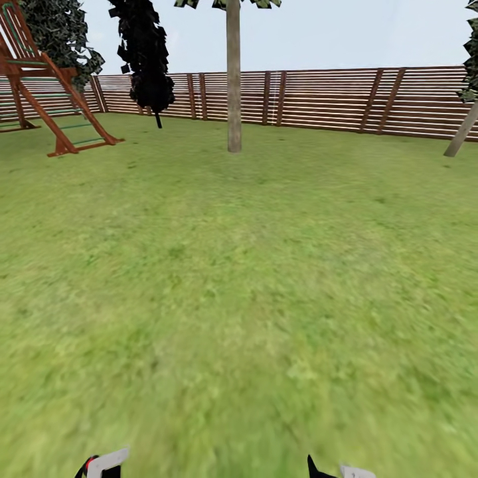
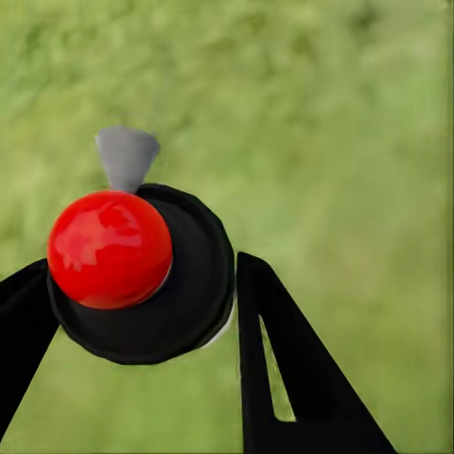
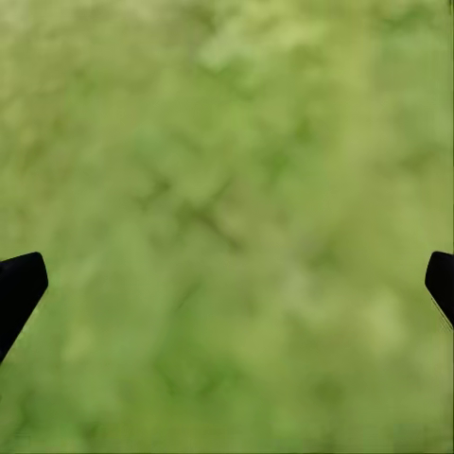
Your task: In the garden, pick up the pesticide atomizer on the floor and spray pesticide onto both trees until each tree trunk is fully covered.
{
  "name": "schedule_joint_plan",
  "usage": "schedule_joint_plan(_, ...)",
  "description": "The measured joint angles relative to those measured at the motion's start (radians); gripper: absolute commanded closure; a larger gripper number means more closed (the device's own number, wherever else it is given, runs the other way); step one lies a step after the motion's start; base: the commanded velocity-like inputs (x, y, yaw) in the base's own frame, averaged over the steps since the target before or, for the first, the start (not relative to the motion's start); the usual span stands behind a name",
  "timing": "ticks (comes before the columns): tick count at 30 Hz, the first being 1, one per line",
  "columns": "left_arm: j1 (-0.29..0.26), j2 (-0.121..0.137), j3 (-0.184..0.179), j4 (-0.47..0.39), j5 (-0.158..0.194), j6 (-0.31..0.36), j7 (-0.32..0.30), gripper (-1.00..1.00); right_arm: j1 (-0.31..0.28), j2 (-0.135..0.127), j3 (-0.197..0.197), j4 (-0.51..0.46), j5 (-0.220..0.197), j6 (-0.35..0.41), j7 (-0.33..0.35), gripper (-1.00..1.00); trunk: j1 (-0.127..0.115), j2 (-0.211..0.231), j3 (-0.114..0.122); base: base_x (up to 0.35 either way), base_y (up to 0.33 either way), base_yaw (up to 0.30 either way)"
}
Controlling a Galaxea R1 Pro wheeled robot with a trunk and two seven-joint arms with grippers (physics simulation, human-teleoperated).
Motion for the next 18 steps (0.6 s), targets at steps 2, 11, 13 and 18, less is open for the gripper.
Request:
schedule_joint_plan(2, 0.000, 0.000, 0.000, 0.000, 0.000, 0.000, 0.000, 1.00, 0.000, 0.000, 0.000, 0.000, 0.000, 0.000, 0.000, -1.00, 0.000, 0.000, 0.000, 0.339, 0.000, 0.000)
schedule_joint_plan(11, 0.000, 0.000, 0.000, 0.001, 0.000, 0.000, 0.000, 1.00, 0.000, 0.000, 0.000, 0.000, 0.000, 0.000, 0.000, -1.00, 0.000, 0.000, 0.000, 0.339, 0.000, 0.000)
schedule_joint_plan(13, 0.000, 0.000, 0.000, 0.001, 0.000, 0.000, 0.000, 1.00, 0.000, 0.000, 0.000, 0.000, 0.000, 0.000, 0.000, -1.00, 0.000, 0.000, 0.000, 0.339, 0.000, 0.000)
schedule_joint_plan(18, 0.000, 0.000, 0.000, 0.000, 0.000, 0.000, 0.000, 1.00, 0.000, 0.000, 0.000, 0.000, 0.000, 0.000, 0.000, -1.00, 0.000, 0.000, 0.000, 0.339, 0.000, 0.000)
